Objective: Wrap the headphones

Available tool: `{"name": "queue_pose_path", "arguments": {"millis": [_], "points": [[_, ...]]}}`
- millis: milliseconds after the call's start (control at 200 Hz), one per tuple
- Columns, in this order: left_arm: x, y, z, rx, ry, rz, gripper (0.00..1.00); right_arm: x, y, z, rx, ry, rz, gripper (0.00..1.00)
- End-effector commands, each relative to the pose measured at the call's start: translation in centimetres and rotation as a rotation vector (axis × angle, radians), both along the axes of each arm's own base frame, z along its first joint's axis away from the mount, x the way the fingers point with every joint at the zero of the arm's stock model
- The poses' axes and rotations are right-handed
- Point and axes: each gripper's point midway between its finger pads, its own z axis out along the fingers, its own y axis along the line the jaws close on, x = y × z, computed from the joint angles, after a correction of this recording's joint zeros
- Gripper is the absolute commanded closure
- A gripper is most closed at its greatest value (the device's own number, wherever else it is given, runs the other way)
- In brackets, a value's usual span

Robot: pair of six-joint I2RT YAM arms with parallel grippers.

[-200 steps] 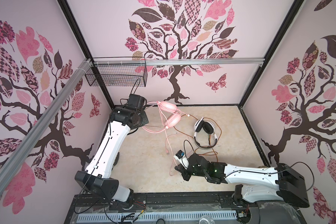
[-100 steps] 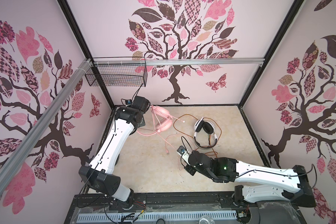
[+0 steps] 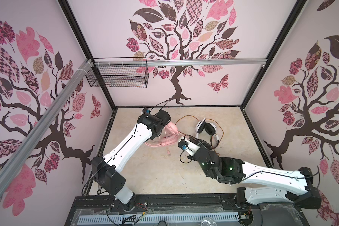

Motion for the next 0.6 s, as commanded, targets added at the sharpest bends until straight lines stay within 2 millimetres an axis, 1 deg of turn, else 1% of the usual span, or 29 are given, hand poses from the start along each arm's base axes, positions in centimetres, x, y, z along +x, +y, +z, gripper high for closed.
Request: {"name": "queue_pose_path", "arguments": {"millis": [0, 65, 130, 260, 340, 595], "points": [[-0.5, 2.4, 1.7, 0.095, -0.086, 0.056, 1.00, 0.7, -2.3, 7.0, 0.113, -0.158, -0.133, 1.00], [-0.7, 2.5, 1.6, 0.097, -0.084, 0.058, 1.00, 0.6, -2.6, 8.3, 0.129, -0.187, -0.138, 1.00], [-0.8, 2.6, 1.8, 0.094, -0.089, 0.059, 1.00, 0.6, -2.8, 8.7, 0.110, -0.204, -0.143, 1.00], [-1.1, 2.9, 2.5, 0.086, -0.111, 0.062, 1.00, 0.7, -2.9, 8.4, 0.083, -0.219, -0.150, 1.00], [-1.3, 2.8, 2.5, 0.070, -0.105, 0.056, 1.00, 1.0, -2.8, 7.9, 0.068, -0.219, -0.157, 1.00], [-2.0, 3.4, 3.3, 0.096, -0.124, 0.077, 1.00, 1.5, -2.8, 7.2, -0.009, -0.218, -0.197, 1.00]]}}
